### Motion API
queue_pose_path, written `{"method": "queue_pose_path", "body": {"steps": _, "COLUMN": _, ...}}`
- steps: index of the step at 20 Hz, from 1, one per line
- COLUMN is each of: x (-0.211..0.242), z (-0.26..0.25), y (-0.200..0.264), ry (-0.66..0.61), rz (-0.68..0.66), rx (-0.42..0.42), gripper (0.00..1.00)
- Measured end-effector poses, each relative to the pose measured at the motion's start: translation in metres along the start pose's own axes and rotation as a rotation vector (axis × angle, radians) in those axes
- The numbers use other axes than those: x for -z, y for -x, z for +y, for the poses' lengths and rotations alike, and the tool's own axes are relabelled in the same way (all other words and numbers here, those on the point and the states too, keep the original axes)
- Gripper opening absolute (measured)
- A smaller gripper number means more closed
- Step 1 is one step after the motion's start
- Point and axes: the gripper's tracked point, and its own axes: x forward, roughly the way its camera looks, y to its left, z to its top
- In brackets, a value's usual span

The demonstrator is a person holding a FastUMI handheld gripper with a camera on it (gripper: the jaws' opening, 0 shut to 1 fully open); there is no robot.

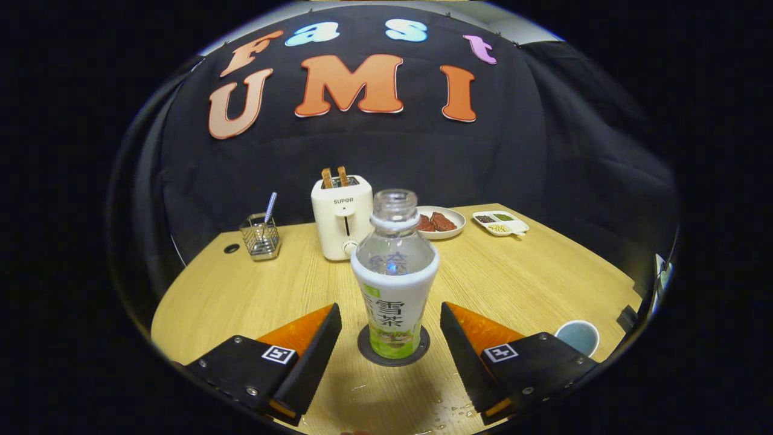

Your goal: Take the bottle from table, then pour the juice into the cup, finally place the bottle on the coaster

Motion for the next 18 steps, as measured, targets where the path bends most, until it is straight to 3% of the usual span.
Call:
{"method": "queue_pose_path", "body": {"steps": 8, "x": -0.097, "z": 0.019, "y": 0.110, "ry": -0.077, "rz": -0.211, "rx": -0.068, "gripper": 0.97}}
{"method": "queue_pose_path", "body": {"steps": 14, "x": -0.140, "z": 0.099, "y": 0.190, "ry": -0.096, "rz": -0.308, "rx": -0.256, "gripper": 0.97}}
{"method": "queue_pose_path", "body": {"steps": 18, "x": -0.140, "z": 0.143, "y": 0.227, "ry": -0.016, "rz": -0.325, "rx": -0.299, "gripper": 0.97}}
